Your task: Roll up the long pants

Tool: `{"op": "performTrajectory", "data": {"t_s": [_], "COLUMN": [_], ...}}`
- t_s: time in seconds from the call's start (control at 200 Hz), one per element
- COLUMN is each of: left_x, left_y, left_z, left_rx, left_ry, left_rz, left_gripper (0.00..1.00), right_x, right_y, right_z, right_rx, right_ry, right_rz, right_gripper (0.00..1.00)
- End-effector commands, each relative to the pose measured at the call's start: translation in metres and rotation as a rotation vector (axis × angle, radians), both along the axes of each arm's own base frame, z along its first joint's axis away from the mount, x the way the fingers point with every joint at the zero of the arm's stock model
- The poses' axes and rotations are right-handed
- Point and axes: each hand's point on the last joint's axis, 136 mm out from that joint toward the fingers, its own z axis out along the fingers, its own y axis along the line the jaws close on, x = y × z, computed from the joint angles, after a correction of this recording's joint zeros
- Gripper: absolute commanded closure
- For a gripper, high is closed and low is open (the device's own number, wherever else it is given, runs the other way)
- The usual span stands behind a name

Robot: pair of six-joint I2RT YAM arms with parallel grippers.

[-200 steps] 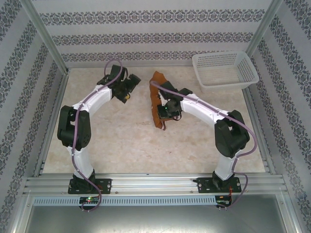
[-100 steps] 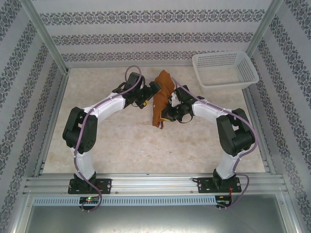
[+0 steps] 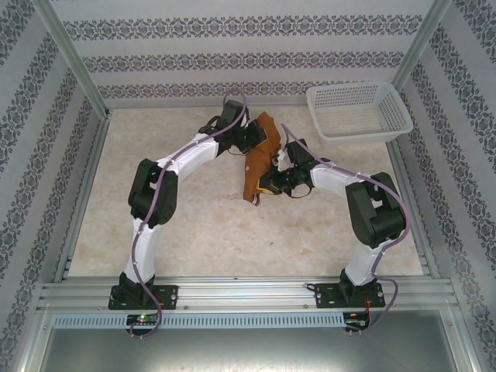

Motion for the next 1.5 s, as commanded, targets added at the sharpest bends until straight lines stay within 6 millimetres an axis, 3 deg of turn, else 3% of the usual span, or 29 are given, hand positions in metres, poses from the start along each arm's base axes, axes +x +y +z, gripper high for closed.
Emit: {"op": "performTrajectory", "data": {"t_s": [0.0,0.075,0.21,0.43,0.455,0.515,0.56,0.6,0.63,0.684,0.869,1.014,1.149,1.499], "left_x": [-0.001,0.002,-0.005,-0.039,-0.043,-0.051,-0.056,-0.06,-0.062,-0.066,-0.067,-0.065,-0.066,-0.067], "left_y": [-0.007,-0.01,-0.007,-0.002,-0.002,-0.001,-0.002,-0.003,-0.004,-0.004,-0.006,-0.005,-0.003,0.001], "left_z": [-0.01,-0.025,-0.068,-0.14,-0.145,-0.16,-0.168,-0.175,-0.178,-0.185,-0.189,-0.184,-0.182,-0.17], "left_rx": [0.054,0.08,0.157,0.267,0.276,0.296,0.309,0.321,0.333,0.344,0.343,0.35,0.356,0.362], "left_ry": [0.009,0.031,0.093,0.19,0.197,0.217,0.227,0.237,0.242,0.254,0.261,0.258,0.262,0.259], "left_rz": [-0.067,-0.074,-0.084,-0.124,-0.127,-0.135,-0.142,-0.149,-0.155,-0.156,-0.15,-0.144,-0.134,-0.111], "left_gripper": [1.0,1.0,1.0,1.0,1.0,1.0,1.0,1.0,1.0,1.0,1.0,1.0,1.0,1.0], "right_x": [-0.032,-0.033,-0.034,-0.036,-0.037,-0.038,-0.038,-0.037,-0.036,-0.035,-0.022,0.005,0.032,0.082], "right_y": [-0.015,-0.014,-0.014,-0.02,-0.021,-0.024,-0.027,-0.031,-0.034,-0.041,-0.06,-0.089,-0.111,-0.09], "right_z": [-0.045,-0.047,-0.047,-0.04,-0.038,-0.032,-0.027,-0.021,-0.016,-0.003,0.048,0.059,0.037,-0.034], "right_rx": [-0.062,-0.057,-0.051,-0.101,-0.115,-0.141,-0.166,-0.195,-0.218,-0.258,-0.282,-0.233,-0.234,-0.16], "right_ry": [0.233,0.238,0.242,0.235,0.229,0.222,0.219,0.212,0.198,0.168,0.036,-0.01,0.012,0.092], "right_rz": [-0.055,-0.054,-0.051,-0.031,-0.025,-0.012,-0.002,0.001,0.003,-0.005,-0.048,-0.134,-0.183,-0.168], "right_gripper": [1.0,1.0,1.0,1.0,0.97,0.78,0.43,0.2,0.1,0.02,0.02,0.02,0.03,0.07]}}
